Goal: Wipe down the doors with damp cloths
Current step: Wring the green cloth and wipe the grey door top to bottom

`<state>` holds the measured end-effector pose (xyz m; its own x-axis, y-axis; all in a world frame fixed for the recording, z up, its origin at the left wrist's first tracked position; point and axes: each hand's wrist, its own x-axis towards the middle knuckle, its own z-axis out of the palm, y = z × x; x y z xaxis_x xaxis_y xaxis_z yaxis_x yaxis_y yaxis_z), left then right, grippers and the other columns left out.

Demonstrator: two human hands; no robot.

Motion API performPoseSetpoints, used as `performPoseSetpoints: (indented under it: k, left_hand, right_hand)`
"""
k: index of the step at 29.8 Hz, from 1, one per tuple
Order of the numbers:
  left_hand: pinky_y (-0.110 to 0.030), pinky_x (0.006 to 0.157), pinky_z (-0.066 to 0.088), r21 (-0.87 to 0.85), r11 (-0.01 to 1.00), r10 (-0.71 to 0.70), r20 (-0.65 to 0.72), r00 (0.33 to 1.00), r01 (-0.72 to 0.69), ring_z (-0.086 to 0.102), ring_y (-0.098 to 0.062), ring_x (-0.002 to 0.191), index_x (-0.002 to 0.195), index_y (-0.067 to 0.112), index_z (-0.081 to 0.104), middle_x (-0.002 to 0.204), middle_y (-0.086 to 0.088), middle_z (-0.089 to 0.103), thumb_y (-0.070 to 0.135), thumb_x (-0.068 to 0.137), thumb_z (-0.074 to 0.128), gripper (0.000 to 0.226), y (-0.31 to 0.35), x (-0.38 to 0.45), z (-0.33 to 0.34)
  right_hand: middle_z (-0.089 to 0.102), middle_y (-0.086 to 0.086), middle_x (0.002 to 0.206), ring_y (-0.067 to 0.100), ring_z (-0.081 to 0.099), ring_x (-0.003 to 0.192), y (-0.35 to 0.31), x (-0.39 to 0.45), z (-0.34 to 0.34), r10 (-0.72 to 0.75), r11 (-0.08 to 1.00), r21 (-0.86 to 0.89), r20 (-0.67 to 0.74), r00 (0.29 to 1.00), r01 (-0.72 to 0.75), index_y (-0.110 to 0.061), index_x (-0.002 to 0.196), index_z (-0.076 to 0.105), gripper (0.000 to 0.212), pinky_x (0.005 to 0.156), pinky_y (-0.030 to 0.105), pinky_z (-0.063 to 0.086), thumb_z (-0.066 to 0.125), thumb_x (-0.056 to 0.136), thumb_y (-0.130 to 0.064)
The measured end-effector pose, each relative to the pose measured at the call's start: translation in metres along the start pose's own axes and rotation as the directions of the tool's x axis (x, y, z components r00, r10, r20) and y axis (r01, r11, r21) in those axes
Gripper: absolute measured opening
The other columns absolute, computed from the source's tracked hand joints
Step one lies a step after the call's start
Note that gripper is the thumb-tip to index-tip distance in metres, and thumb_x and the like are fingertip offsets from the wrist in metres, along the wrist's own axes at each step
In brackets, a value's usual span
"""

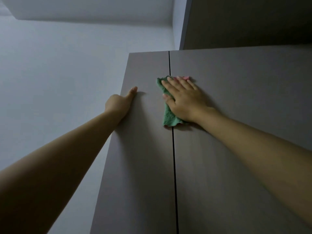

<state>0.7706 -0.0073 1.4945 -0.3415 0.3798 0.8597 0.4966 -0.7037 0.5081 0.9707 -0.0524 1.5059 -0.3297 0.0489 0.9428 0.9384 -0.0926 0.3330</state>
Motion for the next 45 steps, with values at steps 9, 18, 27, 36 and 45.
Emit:
performPoseSetpoints:
  k: [9, 18, 27, 36, 45]
  left_hand:
    - [-0.046, 0.115, 0.009, 0.187, 0.919, 0.376, -0.147, 0.915, -0.348, 0.017, -0.025, 0.142, 0.147, 0.028, 0.031, 0.155, -0.006, 0.02, 0.051, 0.099, 0.028, 0.054, 0.014, -0.026, 0.02]
    - [-0.043, 0.116, 0.001, 0.311, 0.836, 0.486, -0.04, 0.873, -0.451, 0.012, -0.018, 0.142, 0.144, 0.038, 0.032, 0.152, 0.001, 0.025, 0.049, 0.099, 0.02, 0.047, 0.018, -0.032, 0.029]
    - [-0.043, 0.119, 0.0, 0.363, 0.855, 0.43, -0.101, 0.897, -0.369, 0.014, -0.022, 0.143, 0.143, 0.03, 0.03, 0.152, -0.002, 0.024, 0.061, 0.094, 0.022, 0.058, 0.031, -0.026, 0.045]
    - [-0.044, 0.117, -0.002, 0.384, 0.852, 0.4, -0.043, 0.915, -0.355, 0.01, -0.024, 0.144, 0.146, 0.039, 0.023, 0.154, -0.001, 0.019, 0.068, 0.091, 0.015, 0.063, 0.029, -0.021, 0.04]
    - [-0.052, 0.113, -0.011, 0.391, 0.82, 0.45, 0.009, 0.893, -0.417, 0.001, -0.025, 0.147, 0.149, 0.036, 0.021, 0.16, -0.004, 0.005, 0.062, 0.095, 0.02, 0.06, 0.046, -0.043, 0.049]
  right_hand:
    - [0.007, -0.006, 0.16, 0.017, 0.008, 0.146, 0.02, 0.004, 0.001, -0.073, 0.997, -0.029, -0.015, 0.997, 0.072, -0.027, 0.152, 0.01, 0.053, 0.116, 0.034, -0.002, 0.018, 0.101, -0.042]
    - [0.001, -0.008, 0.159, 0.017, 0.001, 0.147, 0.043, 0.003, -0.007, -0.016, 1.0, -0.017, 0.007, 1.0, 0.016, -0.029, 0.152, 0.004, 0.052, 0.118, 0.036, -0.004, 0.012, 0.102, -0.042]
    - [0.003, -0.005, 0.16, 0.022, 0.005, 0.146, 0.053, 0.037, -0.012, 0.187, 0.982, -0.036, -0.016, 0.982, -0.187, -0.027, 0.152, 0.007, 0.053, 0.119, 0.04, -0.001, 0.013, 0.102, -0.042]
    - [0.006, -0.004, 0.16, 0.021, 0.009, 0.146, 0.113, 0.018, -0.028, 0.229, 0.972, -0.044, 0.002, 0.973, -0.229, -0.025, 0.152, 0.011, 0.052, 0.119, 0.036, 0.0, 0.016, 0.103, -0.038]
    - [0.003, -0.007, 0.16, 0.014, 0.003, 0.146, 0.087, -0.043, -0.023, -0.143, 0.989, -0.032, 0.042, 0.989, 0.144, -0.028, 0.152, 0.007, 0.052, 0.118, 0.032, -0.004, 0.017, 0.102, -0.041]
